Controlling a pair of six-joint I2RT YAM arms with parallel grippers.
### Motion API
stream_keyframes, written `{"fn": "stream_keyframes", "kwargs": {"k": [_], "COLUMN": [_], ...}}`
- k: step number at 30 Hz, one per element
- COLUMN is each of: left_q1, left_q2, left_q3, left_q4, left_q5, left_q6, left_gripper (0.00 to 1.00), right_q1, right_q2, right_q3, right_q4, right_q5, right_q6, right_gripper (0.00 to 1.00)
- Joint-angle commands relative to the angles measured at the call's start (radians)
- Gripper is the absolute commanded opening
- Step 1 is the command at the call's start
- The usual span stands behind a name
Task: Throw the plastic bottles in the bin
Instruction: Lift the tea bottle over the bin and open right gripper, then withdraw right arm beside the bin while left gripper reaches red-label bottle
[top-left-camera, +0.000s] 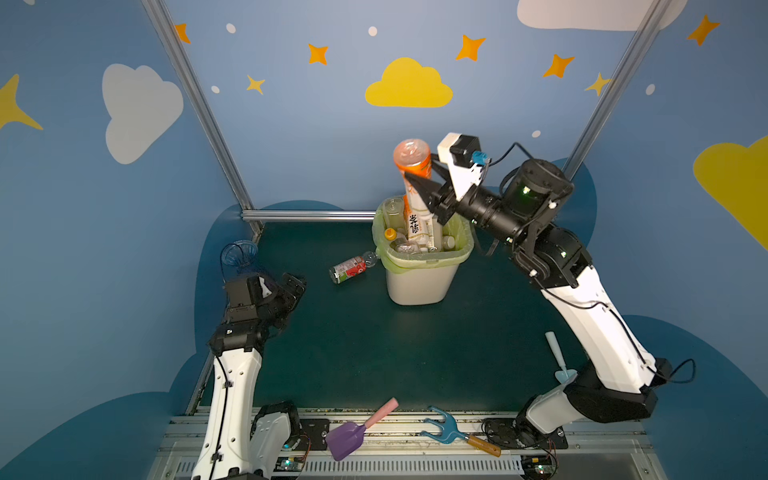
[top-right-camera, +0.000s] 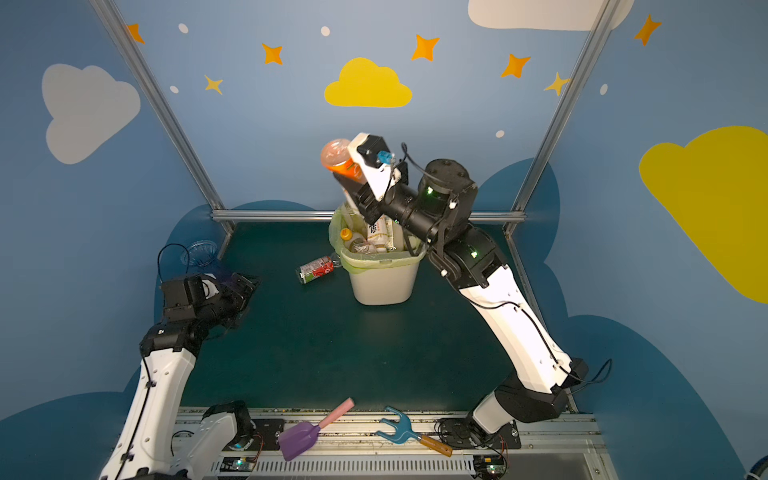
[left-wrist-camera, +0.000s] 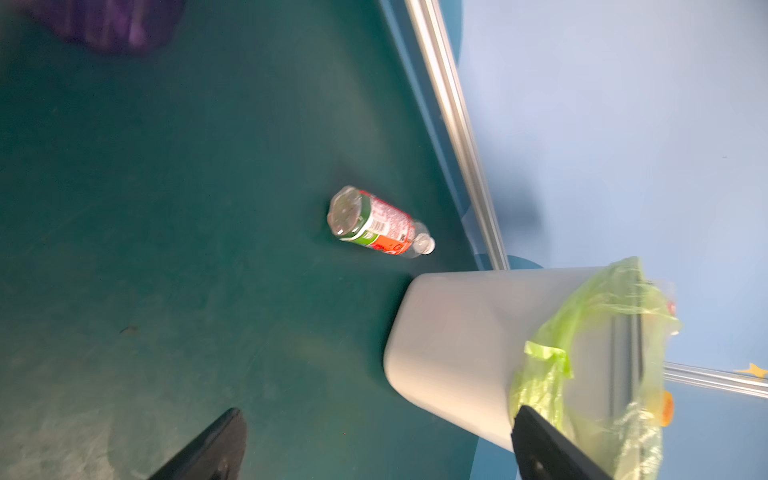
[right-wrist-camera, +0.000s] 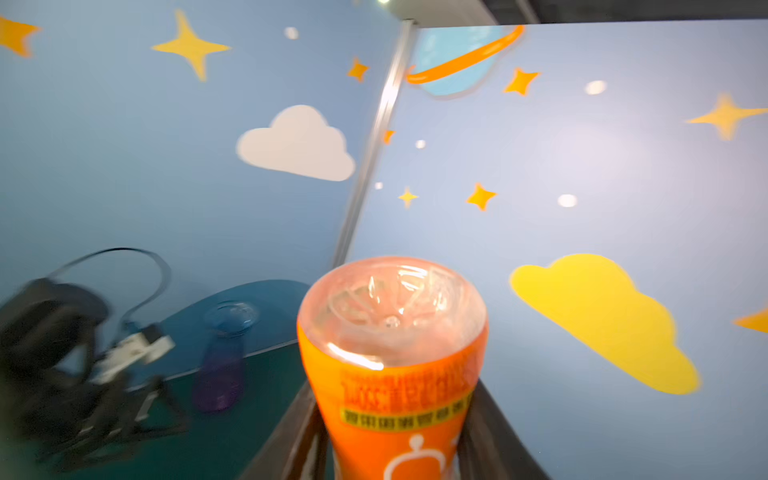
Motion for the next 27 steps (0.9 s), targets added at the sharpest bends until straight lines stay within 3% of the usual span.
{"fn": "stream_keyframes", "kwargs": {"k": [1,3,6,15,21,27], "left_q1": [-0.001,-0.004,-0.009,-0.039,-0.136,-0.233], "left_q2": [0.037,0.055,0.063,0.117,0.259,0.488], "left_q3": [0.061,0.092,0.124,0.152,0.232,0.424], "left_q4": [-0.030,-0.063,-0.093,-0.087,-0.080,-0.170], "left_q5": [-0.007,-0.021,-0.041,-0.034,-0.051,-0.087], "left_q6": [0.064,0.086,0.118,0.153,0.231,0.441], "left_gripper": [1.00,1.00,1.00,1.00,0.98,0.75], "right_q1": [-0.108,-0.132,-0.141,-0.188,-0.230,-0.306], "right_q2": [0.130,0.142,0.094,-0.094,-0.230,-0.395], "right_q3": [0.027,0.016,-0.052,-0.149,-0.306,-0.537], "right_q4": [-0.078,-0.140,-0.147,-0.137,-0.147,-0.176], "right_q5": [0.055,0.092,0.165,0.181,0.218,0.159], "right_q6": [0.067,0.086,0.095,0.186,0.311,0.457], "right_gripper": [0.67,0.81,0.90,0.90,0.90,0.89]}}
